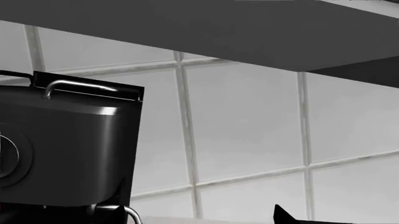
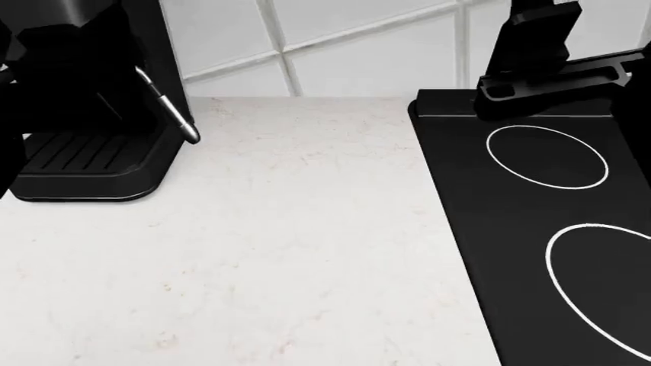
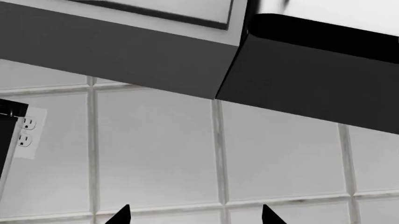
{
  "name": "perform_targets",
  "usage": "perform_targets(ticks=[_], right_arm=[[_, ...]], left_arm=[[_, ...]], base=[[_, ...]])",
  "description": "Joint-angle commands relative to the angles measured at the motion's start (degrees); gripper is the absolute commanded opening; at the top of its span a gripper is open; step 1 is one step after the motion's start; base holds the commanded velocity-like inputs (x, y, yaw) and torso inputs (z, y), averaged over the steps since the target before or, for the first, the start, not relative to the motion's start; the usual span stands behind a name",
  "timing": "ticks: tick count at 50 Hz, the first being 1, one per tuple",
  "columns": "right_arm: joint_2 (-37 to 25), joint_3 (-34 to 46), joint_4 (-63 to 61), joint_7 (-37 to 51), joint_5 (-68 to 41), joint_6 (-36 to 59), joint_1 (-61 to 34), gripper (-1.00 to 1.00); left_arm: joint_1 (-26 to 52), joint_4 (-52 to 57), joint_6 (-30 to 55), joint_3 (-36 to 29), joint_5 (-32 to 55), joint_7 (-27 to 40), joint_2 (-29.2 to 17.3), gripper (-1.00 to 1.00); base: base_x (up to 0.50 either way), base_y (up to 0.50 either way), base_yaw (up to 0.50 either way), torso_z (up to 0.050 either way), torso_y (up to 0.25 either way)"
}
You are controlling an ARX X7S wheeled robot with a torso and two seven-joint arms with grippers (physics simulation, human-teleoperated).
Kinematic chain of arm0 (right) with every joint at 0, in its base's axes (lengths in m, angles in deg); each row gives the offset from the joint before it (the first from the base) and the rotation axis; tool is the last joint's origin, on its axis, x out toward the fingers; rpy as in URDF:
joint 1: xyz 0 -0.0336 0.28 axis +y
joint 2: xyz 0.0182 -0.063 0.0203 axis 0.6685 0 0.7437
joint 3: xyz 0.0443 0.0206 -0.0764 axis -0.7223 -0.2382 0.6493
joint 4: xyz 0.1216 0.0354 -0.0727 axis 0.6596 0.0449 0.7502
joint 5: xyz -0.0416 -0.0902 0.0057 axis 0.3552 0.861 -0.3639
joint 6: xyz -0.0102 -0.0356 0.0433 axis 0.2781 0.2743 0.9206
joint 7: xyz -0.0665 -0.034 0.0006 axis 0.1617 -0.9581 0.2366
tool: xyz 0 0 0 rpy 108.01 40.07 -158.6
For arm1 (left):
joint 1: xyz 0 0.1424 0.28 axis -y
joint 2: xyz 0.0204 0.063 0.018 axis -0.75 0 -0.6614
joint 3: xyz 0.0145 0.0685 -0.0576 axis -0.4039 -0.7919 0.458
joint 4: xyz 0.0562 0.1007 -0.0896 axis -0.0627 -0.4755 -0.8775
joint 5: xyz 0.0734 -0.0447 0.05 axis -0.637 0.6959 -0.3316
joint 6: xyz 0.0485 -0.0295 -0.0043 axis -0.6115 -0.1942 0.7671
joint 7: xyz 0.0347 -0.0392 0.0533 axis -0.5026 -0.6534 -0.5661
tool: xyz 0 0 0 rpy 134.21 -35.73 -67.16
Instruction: Close the microwave door
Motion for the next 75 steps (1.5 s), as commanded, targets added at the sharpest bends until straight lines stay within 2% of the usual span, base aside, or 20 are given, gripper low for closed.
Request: perform_targets(ticks=[1,16,29,56,75], right_arm=[[-0.39,0.21,-0.47,-0.4,0.66,-0.44,-0.06,1.0],[-0.32,6.42,-0.83,4.23,-2.73,-0.31,-4.4,1.0],[3.2,10.67,2.98,3.79,-0.35,0.38,-9.88,1.0],[11.15,17.23,18.29,-14.86,17.39,4.76,-31.4,1.0],[12.24,18.28,23.62,-18.76,19.86,4.73,-43.96,1.0]], left_arm=[[0.0,0.17,-0.63,-0.24,-0.29,-0.42,-0.51,1.0],[0.78,0.09,-1.84,-0.81,0.14,-0.22,-1.52,1.0],[1.15,-1.15,-2.22,-0.92,-0.68,-1.14,-2.25,1.0],[1.21,-1.59,-3.05,-1.78,-1.94,-2.12,-3.01,1.0],[-0.05,-1.21,-2.98,-2.31,-3.76,-3.3,-2.99,1.0]], base=[[0.0,0.0,0.0,0.0,0.0],[0.0,0.0,0.0,0.0,0.0],[0.0,0.0,0.0,0.0,0.0],[0.0,0.0,0.0,0.0,0.0],[0.0,0.0,0.0,0.0,0.0]])
